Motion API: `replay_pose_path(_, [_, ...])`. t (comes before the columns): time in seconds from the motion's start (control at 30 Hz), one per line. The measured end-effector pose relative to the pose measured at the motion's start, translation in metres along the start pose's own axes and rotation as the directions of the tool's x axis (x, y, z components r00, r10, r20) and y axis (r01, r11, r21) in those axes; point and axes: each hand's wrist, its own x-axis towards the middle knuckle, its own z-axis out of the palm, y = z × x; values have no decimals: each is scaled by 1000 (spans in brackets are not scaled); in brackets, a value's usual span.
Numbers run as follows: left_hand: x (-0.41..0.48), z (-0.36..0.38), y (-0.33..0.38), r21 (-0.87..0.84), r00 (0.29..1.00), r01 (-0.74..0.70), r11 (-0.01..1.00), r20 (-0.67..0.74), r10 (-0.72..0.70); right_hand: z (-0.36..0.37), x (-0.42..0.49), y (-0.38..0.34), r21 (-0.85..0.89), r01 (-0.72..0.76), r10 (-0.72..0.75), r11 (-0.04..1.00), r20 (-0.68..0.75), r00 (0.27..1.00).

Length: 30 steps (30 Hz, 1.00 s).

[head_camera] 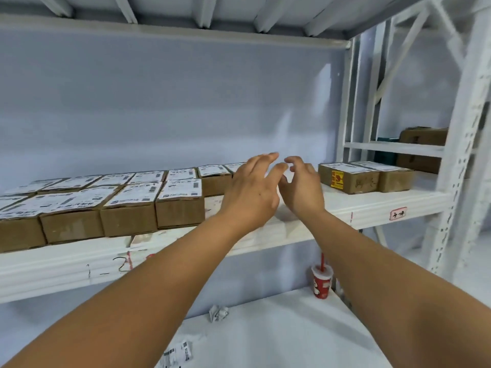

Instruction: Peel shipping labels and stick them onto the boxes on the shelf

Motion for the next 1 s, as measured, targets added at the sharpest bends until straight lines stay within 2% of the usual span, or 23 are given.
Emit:
replay_pose_path(0.1, [35, 40, 28, -78, 989, 74, 994, 133, -63, -35, 24, 46, -141, -55, 40, 989, -103, 994])
replay_pose_path(0.23, [73, 89, 55, -173, 939, 195, 965, 318, -132, -78, 49, 103, -301, -154, 101, 941, -186, 977])
replay_pose_path(0.37, [96, 134, 74, -247, 919, 228, 942, 375, -124, -106, 64, 157, -376, -177, 133, 909, -141, 981])
replay_pose_path(0.43, [103, 152, 81, -299, 915, 253, 920, 382, -128, -111, 70, 178, -356, -238, 223, 904, -84, 971])
replay_pose_path(0.5, [108, 166, 86, -339, 912, 262, 904, 393, -117, -114, 75, 192, -256, -352, 360, 900, -18, 933])
replay_pose_path(0.57, [114, 180, 91, -343, 908, 249, 906, 407, -96, -115, 81, 202, -227, -405, 421, 886, 26, 906])
replay_pose_path(0.67, [123, 193, 89, -326, 889, 277, 904, 445, -111, -116, 94, 208, -195, -427, 443, 883, 48, 895])
replay_pose_path(0.83, [127, 201, 77, -427, 855, 401, 810, 493, -163, -115, 103, 213, -150, -503, 520, 851, 101, 848])
replay_pose_path(1.0, [124, 195, 86, -478, 879, 377, 793, 455, -144, -115, 94, 212, -176, -444, 459, 878, 53, 887])
